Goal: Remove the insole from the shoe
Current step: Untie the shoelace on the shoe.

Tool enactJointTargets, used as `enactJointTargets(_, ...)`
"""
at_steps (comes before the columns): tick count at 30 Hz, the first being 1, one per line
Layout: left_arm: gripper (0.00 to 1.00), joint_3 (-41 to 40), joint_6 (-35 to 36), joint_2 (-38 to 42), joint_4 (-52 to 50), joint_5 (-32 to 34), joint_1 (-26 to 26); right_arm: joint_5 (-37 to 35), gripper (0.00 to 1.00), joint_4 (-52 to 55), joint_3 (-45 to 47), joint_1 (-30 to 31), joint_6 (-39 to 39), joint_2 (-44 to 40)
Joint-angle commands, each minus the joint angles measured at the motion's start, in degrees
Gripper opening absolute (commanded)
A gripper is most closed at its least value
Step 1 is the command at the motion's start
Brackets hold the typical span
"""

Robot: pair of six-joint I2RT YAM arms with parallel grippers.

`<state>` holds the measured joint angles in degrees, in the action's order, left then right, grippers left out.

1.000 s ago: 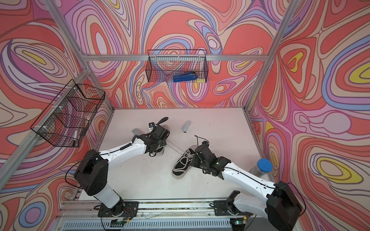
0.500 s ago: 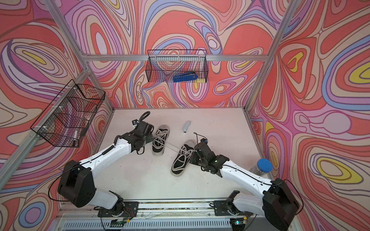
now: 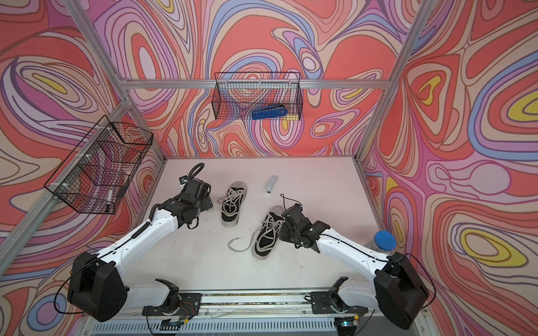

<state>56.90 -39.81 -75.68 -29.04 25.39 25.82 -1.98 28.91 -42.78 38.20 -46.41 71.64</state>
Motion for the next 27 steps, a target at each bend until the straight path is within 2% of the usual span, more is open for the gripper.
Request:
enactJointTargets(1, 0.73, -0.1, 2.4, 2.7, -5.2, -6.0, 7.2, -0.8, 0.49, 4.7, -4.5, -0.3, 1.6, 0.1)
enactJointTargets(3, 0.70, -1.1, 1.9, 4.1, -6.2, -9.8, 11.7, 0.1, 0.57, 5.8, -5.5, -0.3, 1.8, -1.4)
enactJointTargets(7, 0.69, -2.6, 1.3, 4.7, -6.3, -15.8, 18.7, 5.6, 0.57, 4.2, -5.2, 0.0, 0.5, -1.6)
enactJointTargets(9, 0.71, -2.9, 1.8, 3.3, -4.6, -21.3, 20.5, 8.5, 0.56, 1.5, -4.6, 1.2, -1.0, -0.1)
enactJointTargets(14, 0.75, -2.3, 4.0, -0.5, -0.9, -29.0, 21.7, 11.1, 0.52, -2.6, -5.6, 3.0, -2.4, 4.8)
enactJointTargets(19, 0.78, -0.8, 5.9, -4.2, 0.6, -33.5, 22.1, 12.0, 0.42, -5.6, -5.2, 3.1, -2.2, 9.8)
enactJointTargets(22, 0.77, -0.3, 7.0, -6.8, 1.0, -35.3, 22.4, 11.0, 0.31, -5.4, -5.5, 3.1, -2.0, 11.4)
enactJointTargets(27, 0.70, 2.6, 9.2, -11.2, -0.7, -35.8, 22.9, 7.8, 0.12, -1.8, -6.8, 3.1, -0.3, 12.1)
